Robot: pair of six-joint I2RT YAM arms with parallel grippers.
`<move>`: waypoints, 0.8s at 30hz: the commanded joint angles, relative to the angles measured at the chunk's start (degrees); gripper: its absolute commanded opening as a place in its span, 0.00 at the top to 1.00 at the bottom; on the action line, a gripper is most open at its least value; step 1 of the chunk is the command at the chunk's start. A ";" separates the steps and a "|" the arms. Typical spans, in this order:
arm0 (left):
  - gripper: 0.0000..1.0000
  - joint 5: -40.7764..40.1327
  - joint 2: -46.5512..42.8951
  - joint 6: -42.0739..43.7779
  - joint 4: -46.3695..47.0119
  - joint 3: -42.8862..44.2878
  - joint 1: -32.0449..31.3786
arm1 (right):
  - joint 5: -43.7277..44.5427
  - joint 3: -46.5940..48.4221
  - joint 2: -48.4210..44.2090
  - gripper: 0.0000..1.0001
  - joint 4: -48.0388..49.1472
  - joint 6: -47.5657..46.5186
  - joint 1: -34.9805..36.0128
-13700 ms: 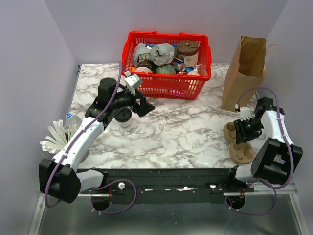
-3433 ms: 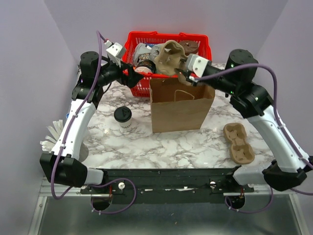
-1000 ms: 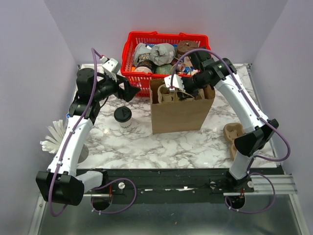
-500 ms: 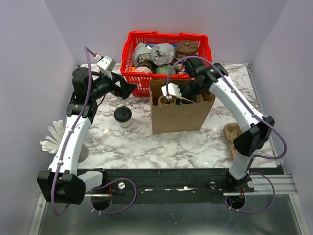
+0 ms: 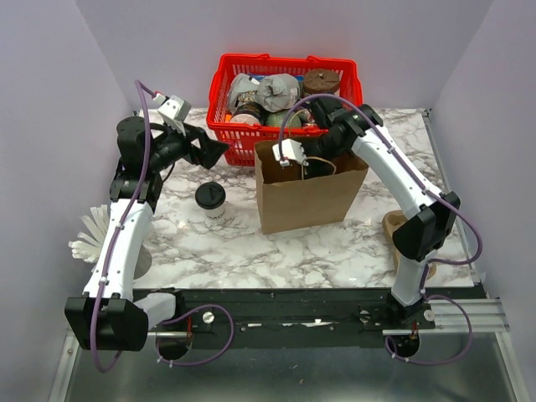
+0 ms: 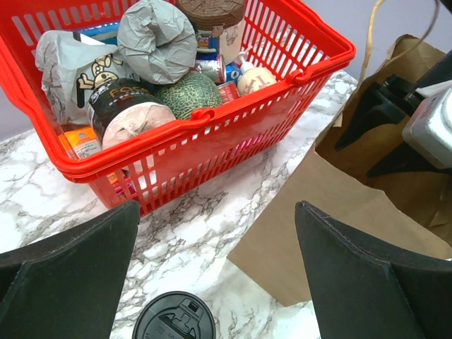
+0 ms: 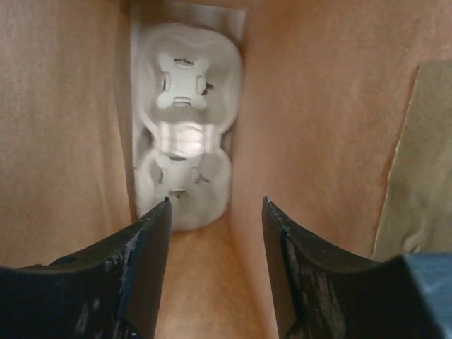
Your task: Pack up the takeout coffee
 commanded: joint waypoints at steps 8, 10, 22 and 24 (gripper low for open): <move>0.02 5.91 3.28 -7.43 7.83 0.79 0.90 | -4.07 12.34 -8.70 0.34 -6.51 6.58 0.38; 0.02 8.19 5.73 -6.31 8.11 3.51 -1.02 | -4.60 10.32 -12.92 0.34 -1.35 9.22 0.38; 0.02 6.71 24.53 13.38 -9.90 27.77 -17.02 | 14.73 -24.75 -39.29 0.28 54.04 27.85 -2.52; 0.02 6.54 25.78 15.93 -11.92 29.27 -18.52 | 17.01 -25.45 -39.83 0.28 54.14 31.61 -4.44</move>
